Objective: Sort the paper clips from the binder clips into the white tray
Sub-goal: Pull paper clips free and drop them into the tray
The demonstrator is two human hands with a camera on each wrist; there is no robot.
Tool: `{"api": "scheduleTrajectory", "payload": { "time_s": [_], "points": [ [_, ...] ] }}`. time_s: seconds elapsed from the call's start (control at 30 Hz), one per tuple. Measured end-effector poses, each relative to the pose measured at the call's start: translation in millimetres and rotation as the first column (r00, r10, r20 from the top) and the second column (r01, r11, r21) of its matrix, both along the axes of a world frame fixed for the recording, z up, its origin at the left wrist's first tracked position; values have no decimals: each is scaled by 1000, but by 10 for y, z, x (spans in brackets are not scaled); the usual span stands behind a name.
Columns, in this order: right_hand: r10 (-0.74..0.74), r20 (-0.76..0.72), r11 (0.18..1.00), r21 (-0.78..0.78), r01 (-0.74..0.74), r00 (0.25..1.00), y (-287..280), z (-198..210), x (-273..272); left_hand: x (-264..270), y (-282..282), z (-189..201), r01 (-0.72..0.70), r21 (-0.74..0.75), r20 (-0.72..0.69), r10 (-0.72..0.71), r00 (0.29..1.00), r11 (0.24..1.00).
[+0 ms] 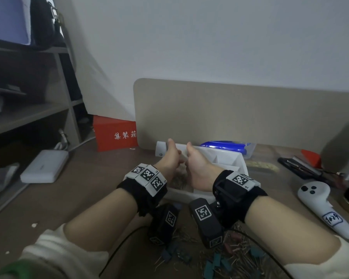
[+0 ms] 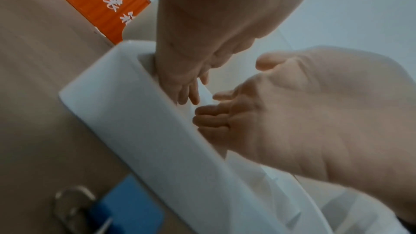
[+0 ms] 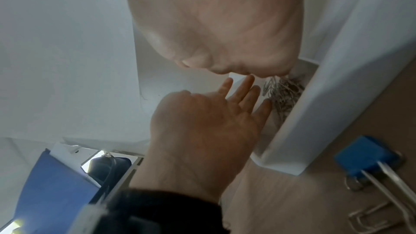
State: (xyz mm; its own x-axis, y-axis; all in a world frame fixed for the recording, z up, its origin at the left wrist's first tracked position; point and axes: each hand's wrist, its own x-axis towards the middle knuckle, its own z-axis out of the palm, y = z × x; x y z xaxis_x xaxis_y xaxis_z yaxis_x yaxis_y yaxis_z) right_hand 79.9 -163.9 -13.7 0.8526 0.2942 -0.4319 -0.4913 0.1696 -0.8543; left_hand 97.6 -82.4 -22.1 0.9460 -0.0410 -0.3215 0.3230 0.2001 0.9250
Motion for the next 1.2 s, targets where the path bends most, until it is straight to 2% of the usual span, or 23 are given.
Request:
{"api": "scheduleTrajectory", "payload": {
  "time_s": [0.17, 0.33, 0.43, 0.53, 0.63, 0.73, 0.87, 0.93, 1.0, 1.13, 1.2],
  "points": [
    [-16, 148, 997, -73, 27, 989, -137, 253, -201, -96, 147, 206, -15, 98, 91, 6, 996, 995],
    [-67, 232, 992, -89, 90, 970, -296, 369, -401, -344, 292, 341, -60, 47, 111, 55, 992, 997],
    [-33, 270, 973, -211, 93, 962, -333, 307, -590, -555, 343, 350, -73, 18, 90, 71, 993, 997],
    [9, 396, 914, -375, 153, 918, -330, 260, -827, -765, 382, 313, -79, -4, 81, 79, 994, 997],
    [137, 485, 823, -541, 173, 864, -329, 256, -1072, -1009, 396, 273, -83, -41, 70, 86, 994, 996],
    [294, 467, 703, -697, 143, 834, -331, 253, -1255, -1241, 398, 224, -91, -82, 72, 97, 993, 992],
    [410, 430, 621, -778, 100, 804, -327, 226, -1457, -1530, 421, 156, -116, -171, 47, 126, 991, 979],
    [529, 340, 512, -859, 27, 777, -299, 191, -1564, -1654, 438, 139, -153, -223, 32, 164, 986, 963],
    [642, 248, 362, -932, -2, 725, -258, 142, -1657, -1743, 449, 125, -178, -289, 13, 190, 982, 941],
    [764, 182, 142, -983, 113, 619, -166, 37, -1754, -1866, 457, 69, -196, -379, -20, 203, 979, 905],
    [792, 167, 85, -983, 165, 588, -144, -1, -1754, -1919, 455, 29, -204, -385, -36, 206, 978, 900]
  ]
}}
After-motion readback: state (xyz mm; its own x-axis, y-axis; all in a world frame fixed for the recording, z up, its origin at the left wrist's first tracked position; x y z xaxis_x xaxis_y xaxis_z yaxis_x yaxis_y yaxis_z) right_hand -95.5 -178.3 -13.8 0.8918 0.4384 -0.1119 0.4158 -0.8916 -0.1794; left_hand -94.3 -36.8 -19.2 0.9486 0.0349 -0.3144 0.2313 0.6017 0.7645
